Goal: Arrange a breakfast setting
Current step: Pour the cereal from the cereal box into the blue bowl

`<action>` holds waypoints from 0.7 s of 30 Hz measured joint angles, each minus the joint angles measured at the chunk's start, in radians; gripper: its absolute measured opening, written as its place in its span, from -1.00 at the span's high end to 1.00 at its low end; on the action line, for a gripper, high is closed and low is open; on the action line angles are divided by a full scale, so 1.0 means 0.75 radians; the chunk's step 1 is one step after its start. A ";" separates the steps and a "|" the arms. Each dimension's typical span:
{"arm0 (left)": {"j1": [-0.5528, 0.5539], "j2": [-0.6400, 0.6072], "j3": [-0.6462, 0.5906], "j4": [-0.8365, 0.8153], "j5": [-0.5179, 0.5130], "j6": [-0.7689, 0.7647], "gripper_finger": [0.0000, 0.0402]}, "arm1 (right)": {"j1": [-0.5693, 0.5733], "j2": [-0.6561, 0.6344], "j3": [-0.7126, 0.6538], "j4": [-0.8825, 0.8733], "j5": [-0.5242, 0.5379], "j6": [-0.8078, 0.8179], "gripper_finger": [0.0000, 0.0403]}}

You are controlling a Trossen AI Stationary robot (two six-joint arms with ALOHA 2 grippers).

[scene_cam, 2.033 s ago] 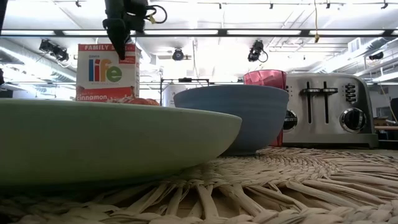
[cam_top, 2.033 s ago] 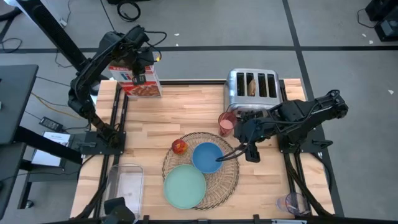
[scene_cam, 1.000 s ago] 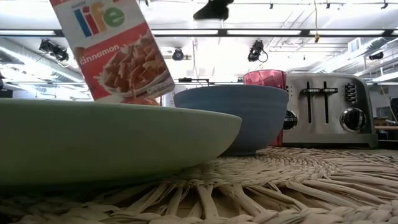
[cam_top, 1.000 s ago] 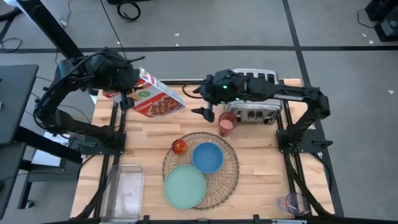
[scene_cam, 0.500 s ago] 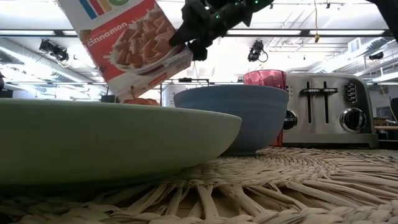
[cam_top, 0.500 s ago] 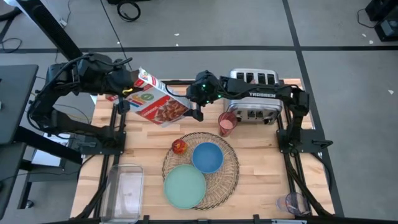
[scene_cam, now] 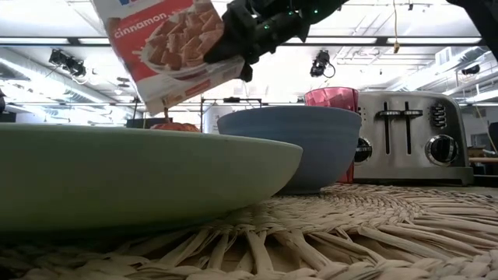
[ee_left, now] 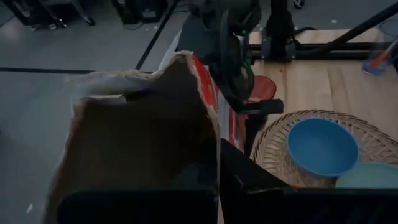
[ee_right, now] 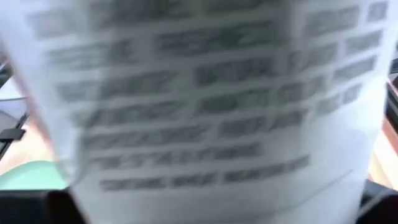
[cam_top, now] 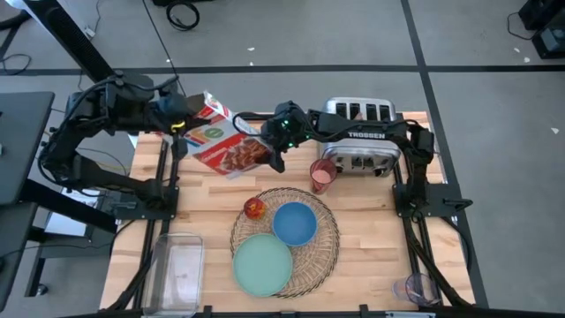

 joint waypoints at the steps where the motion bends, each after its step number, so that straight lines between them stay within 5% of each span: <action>1: 0.001 0.000 0.000 0.001 0.000 -0.002 1.00 | 0.000 0.000 0.000 0.006 0.004 0.010 -0.39; 5: 0.000 0.000 0.000 -0.001 0.001 -0.085 0.91 | 0.002 -0.001 0.000 0.008 -0.007 0.037 -0.12; 14: 0.000 -0.051 0.002 -0.031 0.044 -0.319 0.32 | 0.026 -0.113 -0.002 -0.077 0.044 0.039 -0.12; 21: -0.002 -0.210 0.002 0.052 0.281 -0.415 -0.13 | 0.076 -0.290 -0.002 -0.256 0.190 -0.009 -0.11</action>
